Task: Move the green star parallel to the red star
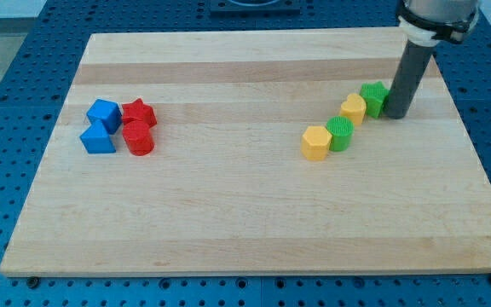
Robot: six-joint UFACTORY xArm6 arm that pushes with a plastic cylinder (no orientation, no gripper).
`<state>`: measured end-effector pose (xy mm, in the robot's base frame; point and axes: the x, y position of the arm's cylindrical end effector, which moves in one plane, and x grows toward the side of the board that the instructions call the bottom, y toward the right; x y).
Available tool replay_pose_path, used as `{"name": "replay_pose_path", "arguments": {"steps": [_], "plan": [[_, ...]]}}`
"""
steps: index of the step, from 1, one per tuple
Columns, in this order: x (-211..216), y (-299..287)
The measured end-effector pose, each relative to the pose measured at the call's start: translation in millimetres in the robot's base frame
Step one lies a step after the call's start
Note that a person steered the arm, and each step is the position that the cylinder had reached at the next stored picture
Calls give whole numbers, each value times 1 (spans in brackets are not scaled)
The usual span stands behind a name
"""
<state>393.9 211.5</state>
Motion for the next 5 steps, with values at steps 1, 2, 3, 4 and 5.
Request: {"name": "replay_pose_path", "arguments": {"steps": [1, 2, 3, 4, 5], "plan": [[-11, 30], [-22, 31], [-23, 10], [-20, -30], [-17, -69]]}}
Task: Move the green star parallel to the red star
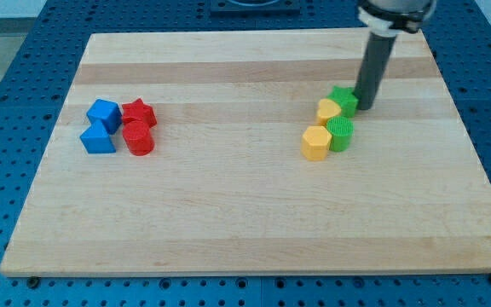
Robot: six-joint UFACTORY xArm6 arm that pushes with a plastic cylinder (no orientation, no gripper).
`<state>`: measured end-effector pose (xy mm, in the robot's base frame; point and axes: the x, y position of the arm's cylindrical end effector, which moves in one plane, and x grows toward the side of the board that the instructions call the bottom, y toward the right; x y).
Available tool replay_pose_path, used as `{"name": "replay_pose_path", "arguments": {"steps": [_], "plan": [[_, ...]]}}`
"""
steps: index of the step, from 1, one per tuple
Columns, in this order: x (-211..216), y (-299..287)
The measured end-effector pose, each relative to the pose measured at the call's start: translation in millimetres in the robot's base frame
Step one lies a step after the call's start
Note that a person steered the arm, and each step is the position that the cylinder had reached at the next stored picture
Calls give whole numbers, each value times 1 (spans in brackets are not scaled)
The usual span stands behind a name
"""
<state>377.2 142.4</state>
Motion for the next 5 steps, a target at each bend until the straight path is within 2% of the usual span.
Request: {"name": "replay_pose_path", "arguments": {"steps": [2, 3, 4, 5], "plan": [[3, -65], [3, -80], [3, -63], [3, -7]]}}
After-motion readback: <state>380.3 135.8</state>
